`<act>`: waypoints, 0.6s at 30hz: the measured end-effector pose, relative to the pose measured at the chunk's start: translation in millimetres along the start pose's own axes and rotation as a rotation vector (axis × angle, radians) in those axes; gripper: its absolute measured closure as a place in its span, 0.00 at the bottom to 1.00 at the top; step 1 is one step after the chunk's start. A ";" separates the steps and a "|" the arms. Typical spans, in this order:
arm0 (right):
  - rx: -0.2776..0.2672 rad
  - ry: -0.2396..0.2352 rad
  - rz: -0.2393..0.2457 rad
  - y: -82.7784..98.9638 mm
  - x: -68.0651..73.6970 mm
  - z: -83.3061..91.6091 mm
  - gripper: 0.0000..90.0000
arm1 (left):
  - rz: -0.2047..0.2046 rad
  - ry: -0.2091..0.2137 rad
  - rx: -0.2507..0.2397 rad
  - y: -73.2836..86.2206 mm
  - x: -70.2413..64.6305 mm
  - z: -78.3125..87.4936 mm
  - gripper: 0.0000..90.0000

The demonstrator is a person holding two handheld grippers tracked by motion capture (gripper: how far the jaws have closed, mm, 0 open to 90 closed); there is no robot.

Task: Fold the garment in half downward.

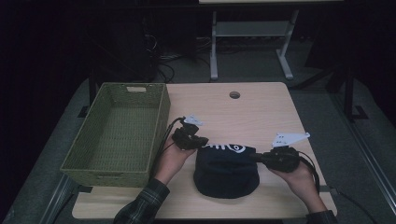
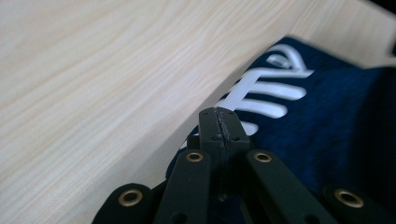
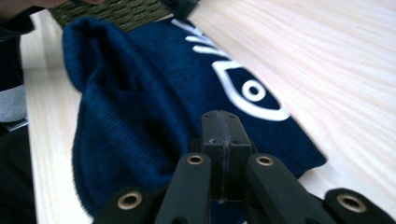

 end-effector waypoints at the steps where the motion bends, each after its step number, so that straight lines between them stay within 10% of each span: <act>1: 0.001 -0.004 0.004 2.5 1.6 -0.4 1.00 | 0.006 -0.001 0.004 2.1 0.1 -3.4 1.00; 18: 0.081 -0.069 0.010 40.8 34.6 -13.8 1.00 | -0.050 0.022 0.116 16.1 -2.8 -32.3 1.00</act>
Point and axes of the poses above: each handheld gripper's, and its own axes: z roughly backward along the jaws, y roughly out of its underside, x roughly to its left, the point moved 5 cm from there along -z, roughly forward along the jaws, and after that the axes turned 7 degrees about y, right-handed, at the moved point
